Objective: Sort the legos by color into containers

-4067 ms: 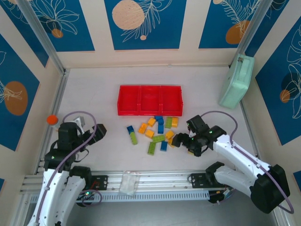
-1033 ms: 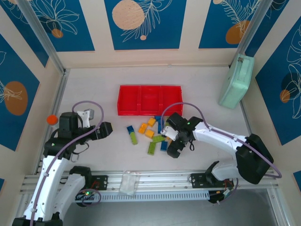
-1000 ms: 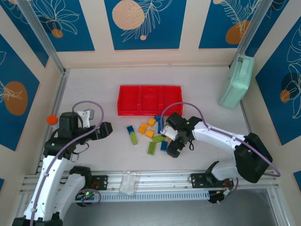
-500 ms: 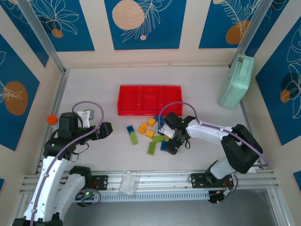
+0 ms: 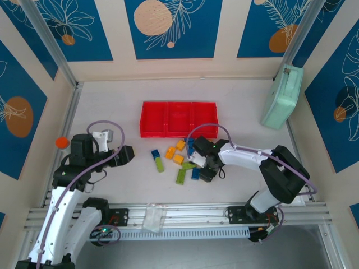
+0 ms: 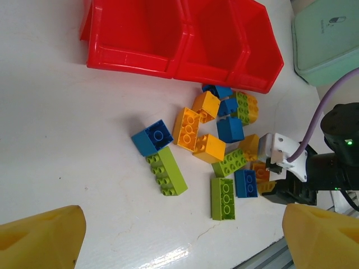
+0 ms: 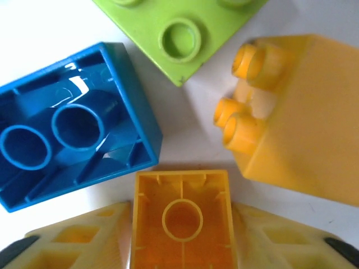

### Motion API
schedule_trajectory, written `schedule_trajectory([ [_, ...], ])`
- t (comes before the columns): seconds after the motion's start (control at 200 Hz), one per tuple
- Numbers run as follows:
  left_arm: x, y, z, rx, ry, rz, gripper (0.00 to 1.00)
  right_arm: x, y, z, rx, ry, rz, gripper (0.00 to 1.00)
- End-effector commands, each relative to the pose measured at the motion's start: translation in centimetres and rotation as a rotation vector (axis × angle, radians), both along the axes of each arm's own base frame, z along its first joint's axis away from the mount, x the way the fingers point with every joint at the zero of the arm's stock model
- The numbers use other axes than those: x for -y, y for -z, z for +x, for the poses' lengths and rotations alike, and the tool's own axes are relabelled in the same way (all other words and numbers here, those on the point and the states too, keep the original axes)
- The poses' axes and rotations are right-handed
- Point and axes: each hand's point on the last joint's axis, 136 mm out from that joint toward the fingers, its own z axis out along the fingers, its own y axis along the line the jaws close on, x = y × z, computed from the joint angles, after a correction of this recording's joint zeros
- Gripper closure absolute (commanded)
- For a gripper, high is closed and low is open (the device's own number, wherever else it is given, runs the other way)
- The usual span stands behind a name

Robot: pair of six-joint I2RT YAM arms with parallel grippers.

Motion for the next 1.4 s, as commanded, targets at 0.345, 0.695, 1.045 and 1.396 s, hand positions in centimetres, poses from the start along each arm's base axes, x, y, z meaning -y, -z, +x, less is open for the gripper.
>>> schedule_trajectory([
  [0.345, 0.5, -0.3, -0.3, 0.036, 0.036, -0.006, 0.10, 1.3, -6.0, 0.9, 0.157, 0.040, -0.012, 0.76],
  [0.695, 0.6, -0.3, -0.2, 0.039, 0.043, -0.010, 0.06, -2.2, -21.3, 8.8, 0.482, 0.291, 0.534, 0.83],
  [1.045, 0.7, -0.2, -0.2, 0.035, 0.046, -0.015, 0.02, -0.1, -16.8, 20.0, 0.154, 0.807, 0.492, 0.81],
  [1.396, 0.8, -0.2, -0.2, 0.038, 0.051, -0.024, 0.01, -1.4, -11.6, 24.5, 0.077, 0.834, 0.389, 0.73],
])
